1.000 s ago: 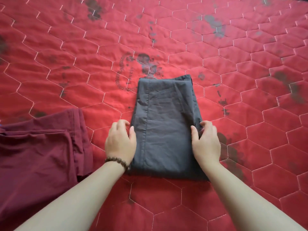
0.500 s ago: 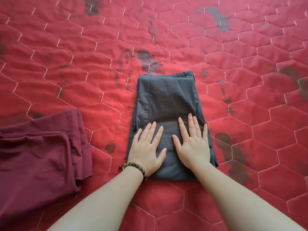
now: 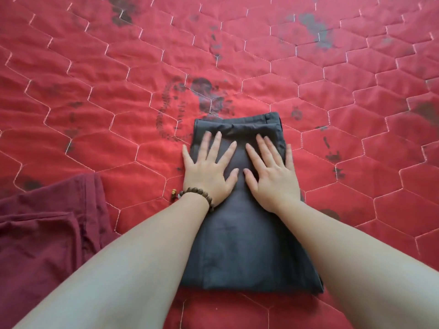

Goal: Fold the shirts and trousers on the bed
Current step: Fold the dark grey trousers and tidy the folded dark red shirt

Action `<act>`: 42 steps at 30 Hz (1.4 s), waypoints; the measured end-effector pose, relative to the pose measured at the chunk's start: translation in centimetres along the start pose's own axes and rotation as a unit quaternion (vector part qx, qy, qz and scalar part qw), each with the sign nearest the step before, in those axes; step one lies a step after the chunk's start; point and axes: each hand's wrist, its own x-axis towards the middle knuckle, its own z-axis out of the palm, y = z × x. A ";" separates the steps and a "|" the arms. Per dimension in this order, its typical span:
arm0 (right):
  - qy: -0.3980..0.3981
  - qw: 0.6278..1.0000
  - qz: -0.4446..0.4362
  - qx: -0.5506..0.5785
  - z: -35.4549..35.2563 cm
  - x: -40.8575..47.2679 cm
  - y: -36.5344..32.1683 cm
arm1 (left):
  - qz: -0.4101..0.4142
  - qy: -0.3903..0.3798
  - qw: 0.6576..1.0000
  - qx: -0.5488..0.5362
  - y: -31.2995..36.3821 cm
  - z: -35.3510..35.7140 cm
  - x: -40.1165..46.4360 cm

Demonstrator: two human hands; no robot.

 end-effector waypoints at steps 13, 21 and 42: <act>-0.093 0.992 0.031 0.074 -1.5 -1.8 1.2 | -0.013 -0.064 0.989 -0.134 -2.4 -1.6 -1.3; -0.013 0.985 0.159 0.065 -2.0 -14.9 -1.2 | -0.110 0.003 0.983 -0.146 0.0 -0.8 -16.1; -0.200 0.917 0.340 0.065 -6.7 -36.9 13.1 | -0.081 -0.219 0.967 -0.102 23.6 -2.5 -25.8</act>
